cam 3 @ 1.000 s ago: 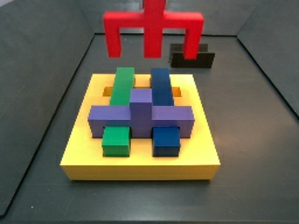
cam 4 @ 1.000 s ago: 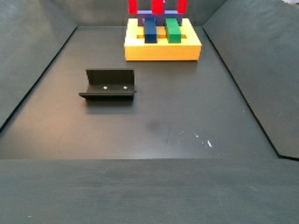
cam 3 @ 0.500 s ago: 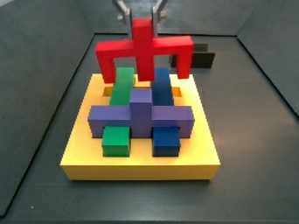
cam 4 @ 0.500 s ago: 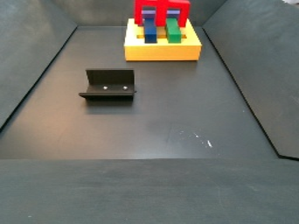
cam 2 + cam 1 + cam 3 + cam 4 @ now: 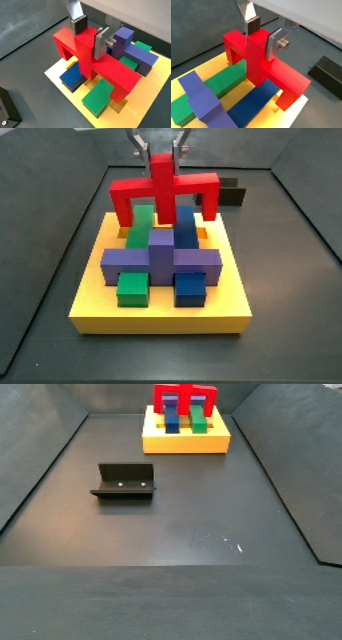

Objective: Pick up the red object. Move up. Move to above the board. Insert the red object.
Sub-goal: Insert the red object.

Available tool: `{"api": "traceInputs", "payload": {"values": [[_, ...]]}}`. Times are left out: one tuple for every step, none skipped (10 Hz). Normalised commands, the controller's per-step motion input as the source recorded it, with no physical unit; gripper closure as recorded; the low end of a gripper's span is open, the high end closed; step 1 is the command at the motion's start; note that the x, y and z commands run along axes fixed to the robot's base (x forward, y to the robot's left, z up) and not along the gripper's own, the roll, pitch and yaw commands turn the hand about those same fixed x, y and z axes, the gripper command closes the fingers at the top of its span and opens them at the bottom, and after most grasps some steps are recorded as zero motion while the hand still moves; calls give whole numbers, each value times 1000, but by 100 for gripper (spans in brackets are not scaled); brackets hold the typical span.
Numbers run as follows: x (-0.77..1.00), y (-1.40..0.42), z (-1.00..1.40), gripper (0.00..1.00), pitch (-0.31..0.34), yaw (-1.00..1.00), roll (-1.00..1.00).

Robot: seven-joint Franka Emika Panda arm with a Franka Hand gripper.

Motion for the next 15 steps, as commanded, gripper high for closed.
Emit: {"api": "traceInputs", "payload": {"values": [[-114,0,137,100,0,43,167],[0,-83,74,100,36,23,220],[69,-166,86,100,57,40,226],[0,-51,-43,100,0,6,180],[0,-6,-200,100,0,0,191],[0,0,-189,100,0,0,186],[0,0,-69,100,1,0,213],[0,0,-80,100,0,0,164],[169,0,-157,100,0,0,101],[226,0,-231,100,0,0,96],[140,0,-331,100,0,0,120],[143,0,-314,100,0,0,83],[23,0,-286,100,0,0,100],[0,0,-111,100,10,0,121],[0,0,0,100,27,0,99]]}}
